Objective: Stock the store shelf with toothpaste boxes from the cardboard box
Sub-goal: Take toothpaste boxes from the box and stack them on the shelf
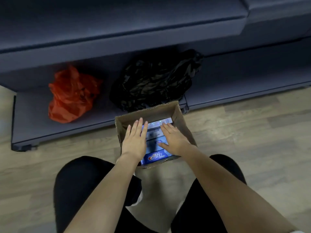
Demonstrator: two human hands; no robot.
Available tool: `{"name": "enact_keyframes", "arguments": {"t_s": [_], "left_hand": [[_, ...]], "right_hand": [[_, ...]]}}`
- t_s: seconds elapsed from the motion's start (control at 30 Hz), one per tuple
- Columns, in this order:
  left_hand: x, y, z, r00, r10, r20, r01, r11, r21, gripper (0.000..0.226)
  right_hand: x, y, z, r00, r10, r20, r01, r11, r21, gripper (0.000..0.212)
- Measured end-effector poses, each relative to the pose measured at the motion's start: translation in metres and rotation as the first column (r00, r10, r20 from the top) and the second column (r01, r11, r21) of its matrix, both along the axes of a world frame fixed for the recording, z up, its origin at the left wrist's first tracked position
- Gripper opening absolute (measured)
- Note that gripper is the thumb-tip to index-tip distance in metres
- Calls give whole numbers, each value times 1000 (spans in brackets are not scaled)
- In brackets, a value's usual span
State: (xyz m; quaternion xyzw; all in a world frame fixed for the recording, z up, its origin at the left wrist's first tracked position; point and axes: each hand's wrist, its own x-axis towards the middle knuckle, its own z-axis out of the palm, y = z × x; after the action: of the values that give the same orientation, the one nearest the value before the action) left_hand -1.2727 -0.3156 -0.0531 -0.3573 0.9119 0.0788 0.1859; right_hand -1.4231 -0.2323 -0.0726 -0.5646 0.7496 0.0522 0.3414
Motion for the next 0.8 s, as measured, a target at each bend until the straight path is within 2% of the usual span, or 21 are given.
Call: {"name": "enact_keyframes", "arguments": {"t_s": [0.17,0.37,0.53,0.67,0.8], "left_hand": [[-17,-9,-67,986,-99,132,89,993,80,72],[-32,-11,-112,979,-124,161,109,989,102,69],[-48,-24,-137,989,-73,132,56,990,126,68],[-55,-30,-155,986,-82,149,56,984,168,67],[-58,-29,-166,990,-19,143,-14,975,223,71]], "right_hand": [[-2,-17,-65,998,51,19,-53,992,115,89],[-6,-33,-98,990,140,-23,-132,965,226,98],[-16,-49,-108,976,207,-70,-179,940,289,101],[-13,-52,-124,959,269,-87,-212,889,406,91],[-12,-43,-129,954,292,-73,-230,864,448,82]]}}
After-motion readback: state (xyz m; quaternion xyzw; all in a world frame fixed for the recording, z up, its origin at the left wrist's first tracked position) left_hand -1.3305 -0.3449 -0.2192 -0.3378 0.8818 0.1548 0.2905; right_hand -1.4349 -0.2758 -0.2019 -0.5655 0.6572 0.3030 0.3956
